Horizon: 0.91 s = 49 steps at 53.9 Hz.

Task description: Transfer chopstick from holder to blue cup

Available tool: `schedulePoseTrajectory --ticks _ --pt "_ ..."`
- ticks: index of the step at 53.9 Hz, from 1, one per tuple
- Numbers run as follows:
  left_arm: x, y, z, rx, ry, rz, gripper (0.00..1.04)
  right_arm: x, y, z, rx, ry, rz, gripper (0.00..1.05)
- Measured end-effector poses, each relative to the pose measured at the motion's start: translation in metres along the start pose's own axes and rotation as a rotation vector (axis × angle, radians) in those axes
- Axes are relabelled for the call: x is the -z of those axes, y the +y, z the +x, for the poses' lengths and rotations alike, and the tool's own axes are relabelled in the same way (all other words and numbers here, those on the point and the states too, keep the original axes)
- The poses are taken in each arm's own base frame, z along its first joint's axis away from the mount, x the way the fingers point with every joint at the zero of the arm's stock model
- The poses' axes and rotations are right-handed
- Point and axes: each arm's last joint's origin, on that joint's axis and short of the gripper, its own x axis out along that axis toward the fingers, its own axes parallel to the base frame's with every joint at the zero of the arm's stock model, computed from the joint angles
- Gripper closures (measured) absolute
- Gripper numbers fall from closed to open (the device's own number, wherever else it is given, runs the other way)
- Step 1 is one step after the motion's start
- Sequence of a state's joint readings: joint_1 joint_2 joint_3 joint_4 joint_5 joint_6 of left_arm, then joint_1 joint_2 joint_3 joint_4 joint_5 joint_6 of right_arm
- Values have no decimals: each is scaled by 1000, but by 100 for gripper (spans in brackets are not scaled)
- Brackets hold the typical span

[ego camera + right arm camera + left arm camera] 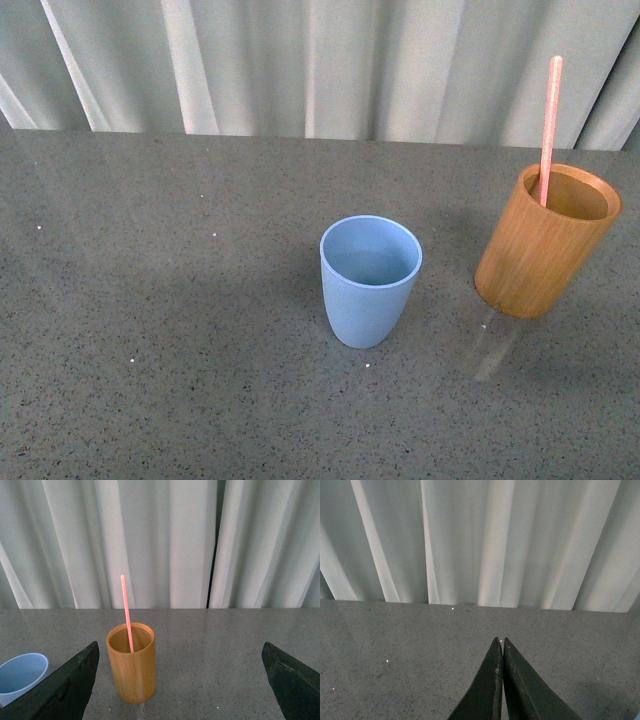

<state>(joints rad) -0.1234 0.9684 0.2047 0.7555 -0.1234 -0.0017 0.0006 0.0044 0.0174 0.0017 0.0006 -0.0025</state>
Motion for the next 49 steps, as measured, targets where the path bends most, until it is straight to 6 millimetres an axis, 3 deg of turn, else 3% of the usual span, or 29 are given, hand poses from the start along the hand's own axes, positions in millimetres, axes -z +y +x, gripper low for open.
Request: schedulePoseTrajectory --ticks 22,49 --pt "15 19 -31 -2 1 -1 101 0 0 0 1 0 0 10" --pt "24 19 -53 1 -19 -1 101 0 0 0 0 0 0 10"
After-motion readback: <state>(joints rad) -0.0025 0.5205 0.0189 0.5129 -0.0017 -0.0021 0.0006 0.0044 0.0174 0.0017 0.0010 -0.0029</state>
